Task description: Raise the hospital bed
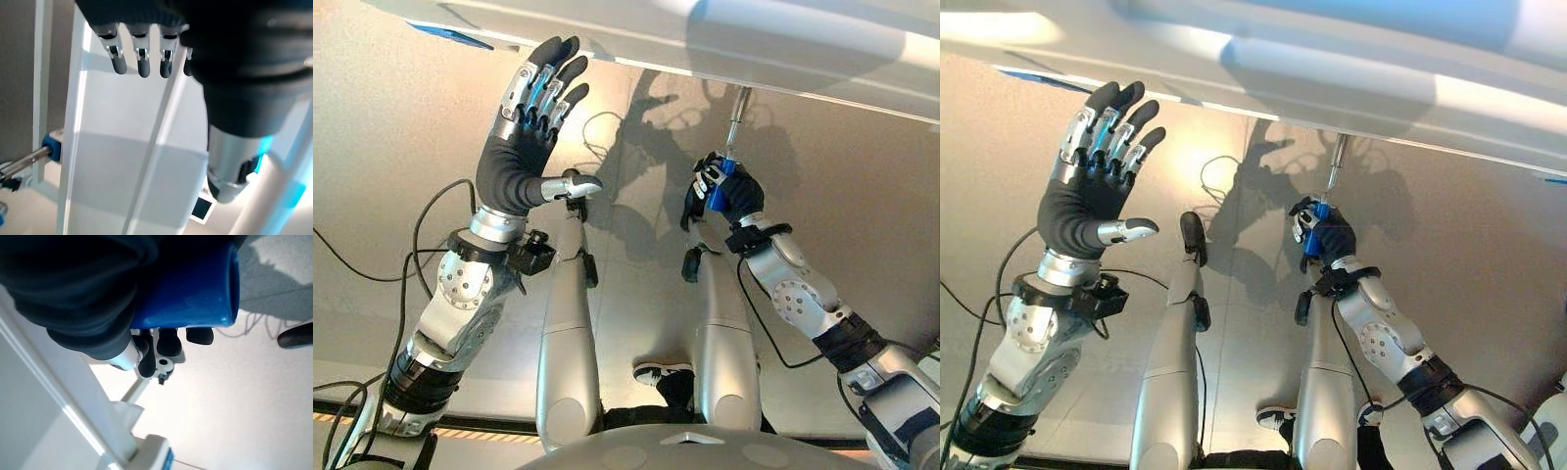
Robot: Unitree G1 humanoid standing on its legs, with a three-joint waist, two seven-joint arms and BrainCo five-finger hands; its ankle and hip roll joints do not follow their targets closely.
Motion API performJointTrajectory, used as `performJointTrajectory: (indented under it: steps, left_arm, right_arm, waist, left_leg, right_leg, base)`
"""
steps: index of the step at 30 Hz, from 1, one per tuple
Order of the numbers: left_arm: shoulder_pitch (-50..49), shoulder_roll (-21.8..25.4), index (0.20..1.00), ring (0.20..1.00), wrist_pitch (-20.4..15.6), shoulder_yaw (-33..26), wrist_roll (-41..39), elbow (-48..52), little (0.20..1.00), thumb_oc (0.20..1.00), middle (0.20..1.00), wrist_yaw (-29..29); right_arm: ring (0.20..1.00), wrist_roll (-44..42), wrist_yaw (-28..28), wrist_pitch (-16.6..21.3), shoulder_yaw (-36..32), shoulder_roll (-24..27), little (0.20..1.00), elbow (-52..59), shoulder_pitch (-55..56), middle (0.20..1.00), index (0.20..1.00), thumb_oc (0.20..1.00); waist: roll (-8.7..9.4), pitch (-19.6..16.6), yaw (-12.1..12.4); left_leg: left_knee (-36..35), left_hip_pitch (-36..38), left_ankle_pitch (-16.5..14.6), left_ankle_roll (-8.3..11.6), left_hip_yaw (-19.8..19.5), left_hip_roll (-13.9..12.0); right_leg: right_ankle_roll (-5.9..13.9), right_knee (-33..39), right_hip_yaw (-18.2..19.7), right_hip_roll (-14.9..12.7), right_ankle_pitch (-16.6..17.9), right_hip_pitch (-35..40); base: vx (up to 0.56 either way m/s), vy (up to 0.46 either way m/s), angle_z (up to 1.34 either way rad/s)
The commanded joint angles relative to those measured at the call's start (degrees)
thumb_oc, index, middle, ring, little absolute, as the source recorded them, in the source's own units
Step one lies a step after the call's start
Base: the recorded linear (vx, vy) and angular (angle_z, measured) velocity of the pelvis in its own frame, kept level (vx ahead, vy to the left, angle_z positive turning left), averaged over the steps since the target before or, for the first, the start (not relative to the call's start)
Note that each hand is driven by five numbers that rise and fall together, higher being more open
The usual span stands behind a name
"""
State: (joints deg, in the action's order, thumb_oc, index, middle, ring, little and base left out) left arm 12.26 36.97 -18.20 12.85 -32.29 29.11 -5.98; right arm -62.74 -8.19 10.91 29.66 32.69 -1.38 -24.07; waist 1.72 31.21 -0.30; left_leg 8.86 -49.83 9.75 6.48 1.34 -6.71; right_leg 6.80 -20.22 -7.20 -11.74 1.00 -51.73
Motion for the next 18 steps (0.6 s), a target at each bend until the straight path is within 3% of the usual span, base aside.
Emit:
performJointTrajectory:
  steps: [1, 9, 12, 13, 15, 18]
  left_arm:
    - [1.0, 0.5, 1.000, 1.000, -2.9, 1.5, -0.3, 5.1, 1.000, 1.000, 1.000, -0.7]
    - [2.4, 0.5, 1.000, 1.000, -3.5, 3.2, -1.7, 4.8, 1.000, 1.000, 1.000, -1.3]
    - [3.0, -0.4, 1.000, 1.000, -4.5, 5.2, -3.9, 4.8, 1.000, 1.000, 1.000, -0.8]
    - [3.1, -0.4, 1.000, 1.000, -4.5, 5.2, -3.9, 4.8, 1.000, 1.000, 1.000, -0.8]
    - [3.8, -1.5, 1.000, 1.000, -5.0, 6.9, -5.6, 4.5, 1.000, 1.000, 1.000, -0.6]
    - [5.3, -3.0, 1.000, 1.000, -4.9, 8.9, -6.8, 3.9, 1.000, 1.000, 1.000, 0.2]
  right_arm:
    - [0.200, 4.7, 7.4, 7.3, 1.8, -6.3, 0.200, 16.6, -17.1, 0.200, 0.200, 0.200]
    - [0.200, 10.4, 2.6, 4.7, 4.8, -11.9, 0.200, 2.9, -23.7, 0.200, 0.200, 0.200]
    - [0.200, 15.2, -1.9, 2.0, 3.4, -18.4, 0.200, -19.9, -29.3, 0.200, 0.200, 0.200]
    - [0.200, 15.2, -1.9, 2.1, 3.4, -18.4, 0.200, -19.9, -29.3, 0.200, 0.200, 0.200]
    - [0.200, 18.6, -4.9, -0.1, 0.6, -22.2, 0.200, -37.5, -33.4, 0.200, 0.200, 0.200]
    - [0.200, 19.4, -4.5, -2.0, -3.1, -22.3, 0.200, -52.5, -36.4, 0.200, 0.200, 0.200]
  waist:
    - [-0.54, -1.4, 3.2]
    - [-1.53, -1.4, 4.9]
    - [-3.16, -1.4, 6.4]
    - [-3.16, -1.4, 6.4]
    - [-4.22, -1.4, 7.1]
    - [-5.23, -1.4, 7.8]
  left_leg:
    - [5.4, 1.8, -6.7, 0.88, -0.7, -0.1]
    - [5.8, 1.5, -6.9, 0.68, -1.2, 0.6]
    - [5.8, 1.1, -7.0, 0.44, -1.2, 1.1]
    - [5.8, 1.1, -7.0, 0.44, -1.2, 1.1]
    - [5.6, 0.9, -7.1, 0.30, -1.2, 1.2]
    - [6.1, 0.3, -7.2, 0.25, -1.4, 1.4]
  right_leg:
    - [3.37, 4.9, -2.0, -0.7, 2.5, 5.1]
    - [3.42, 5.8, -2.4, -1.5, 2.8, 6.1]
    - [3.32, 5.8, -2.3, -1.7, 2.8, 5.8]
    - [3.32, 5.8, -2.3, -1.7, 2.8, 5.8]
    - [3.29, 5.8, -2.2, -1.8, 2.8, 5.4]
    - [3.33, 5.4, -2.0, -1.8, 2.5, 4.9]
  base:
    - [0.01, 0.027, 0.05]
    - [0.00, 0.015, 0.01]
    - [0.00, 0.046, 0.03]
    - [0.01, 0.034, 0.06]
    - [0.01, 0.040, 0.03]
    - [0.00, 0.013, 0.03]
